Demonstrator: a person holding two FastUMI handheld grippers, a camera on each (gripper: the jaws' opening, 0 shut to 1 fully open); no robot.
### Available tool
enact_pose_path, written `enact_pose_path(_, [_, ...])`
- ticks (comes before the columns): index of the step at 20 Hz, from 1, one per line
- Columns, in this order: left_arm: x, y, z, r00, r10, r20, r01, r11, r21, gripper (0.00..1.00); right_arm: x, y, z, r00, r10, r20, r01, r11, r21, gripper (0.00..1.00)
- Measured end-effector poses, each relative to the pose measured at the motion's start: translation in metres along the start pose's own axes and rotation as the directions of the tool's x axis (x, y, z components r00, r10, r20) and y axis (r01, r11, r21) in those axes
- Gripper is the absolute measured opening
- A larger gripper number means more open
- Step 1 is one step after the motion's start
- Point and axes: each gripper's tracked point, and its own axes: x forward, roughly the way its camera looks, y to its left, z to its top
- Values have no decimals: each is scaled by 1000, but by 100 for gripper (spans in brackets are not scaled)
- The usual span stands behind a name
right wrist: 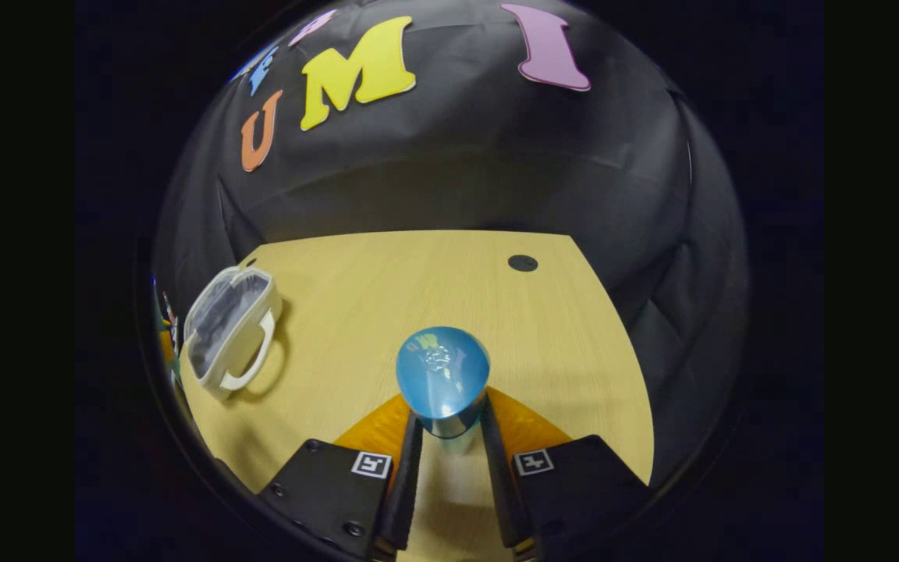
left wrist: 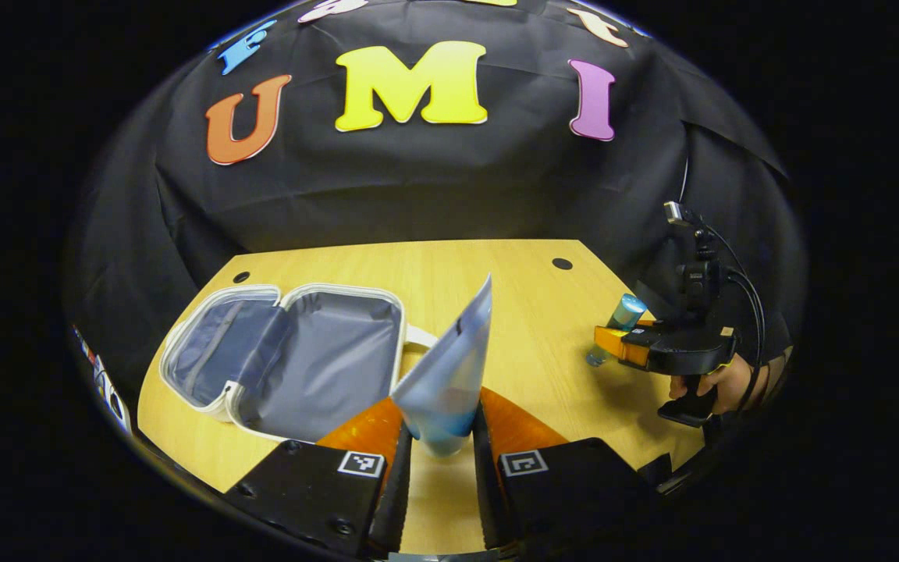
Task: First open the suitcase, pack the skin care products into it, and then close the suitcase.
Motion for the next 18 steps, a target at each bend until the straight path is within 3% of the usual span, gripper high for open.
enact_pose_path(6, [-12,54,15,999,30,27,-29,999,-22,40,-9,9,-6,999,-41,-23,40,999,-23,36])
enact_pose_path(12, [11,122,18,998,47,34,-46,999,-23,40,-54,35,1,997,-72,1,72,997,-5,36])
enact_pose_path(15, [49,154,-7,997,50,-62,-50,999,2,40,-86,57,9,997,-68,22,68,998,15,36])
enact_pose_path(18, [87,176,-50,974,59,-219,-56,998,16,40,-115,83,7,998,-62,32,61,998,29,36])
